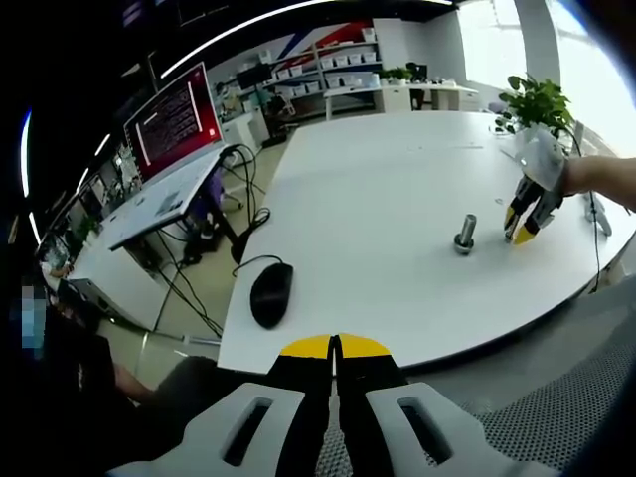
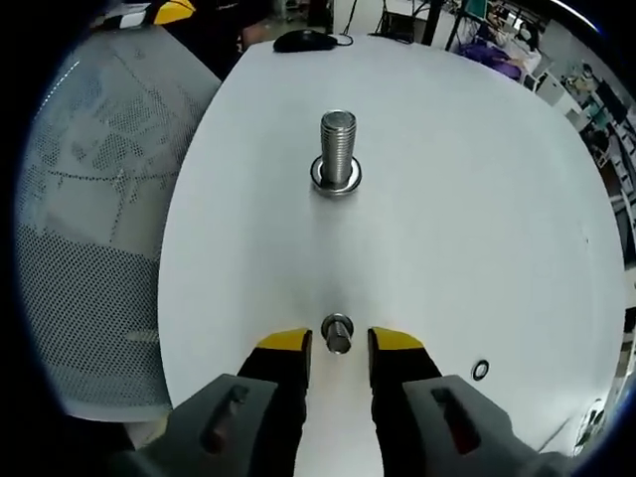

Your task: Place the washer onto the threaded stud by aligning its center hole with the stud, sliding it down to the base, and recovering from edge contact or off-axis alignment until the washer reaches the visible bottom stop.

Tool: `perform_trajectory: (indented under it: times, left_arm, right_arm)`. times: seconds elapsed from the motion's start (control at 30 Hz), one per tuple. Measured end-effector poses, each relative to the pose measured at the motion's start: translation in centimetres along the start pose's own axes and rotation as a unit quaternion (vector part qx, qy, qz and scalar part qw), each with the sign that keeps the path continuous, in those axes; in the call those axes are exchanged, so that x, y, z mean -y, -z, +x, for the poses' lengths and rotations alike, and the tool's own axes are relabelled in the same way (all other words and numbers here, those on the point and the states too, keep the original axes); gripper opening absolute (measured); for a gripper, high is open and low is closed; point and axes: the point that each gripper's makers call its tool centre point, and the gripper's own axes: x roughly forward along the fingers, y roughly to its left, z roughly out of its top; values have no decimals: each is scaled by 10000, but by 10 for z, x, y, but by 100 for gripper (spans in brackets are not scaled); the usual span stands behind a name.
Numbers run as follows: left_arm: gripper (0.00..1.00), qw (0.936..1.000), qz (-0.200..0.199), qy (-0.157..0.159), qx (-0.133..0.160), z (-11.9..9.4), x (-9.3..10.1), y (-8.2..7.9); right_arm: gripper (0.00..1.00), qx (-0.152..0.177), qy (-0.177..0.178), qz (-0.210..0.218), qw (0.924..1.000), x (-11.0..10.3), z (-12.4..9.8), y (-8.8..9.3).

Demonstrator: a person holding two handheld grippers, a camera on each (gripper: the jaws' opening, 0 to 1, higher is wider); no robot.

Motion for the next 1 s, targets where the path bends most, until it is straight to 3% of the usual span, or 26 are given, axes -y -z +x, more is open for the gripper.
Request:
perform_trajectory:
  times: [0.3, 0.6, 0.83, 1.0]
  left_arm:
    - [0, 10000, 13, -10, -31, 0, 0, 1]
    - [0, 10000, 26, -19, -71, 0, 0, 2]
    - [0, 10000, 28, -19, -74, 1, 0, 2]
    - [0, 10000, 24, -17, -72, 1, 0, 2]
  right_arm:
    - [26, 162, 250, 321, 9990, 23, -19, 19]
    - [26, 328, 503, 953, 9936, 56, -25, 38]
    - [25, 549, 842, 1425, 9847, 94, -21, 50]
    - [25, 788, 921, 1781, 9765, 110, -17, 50]
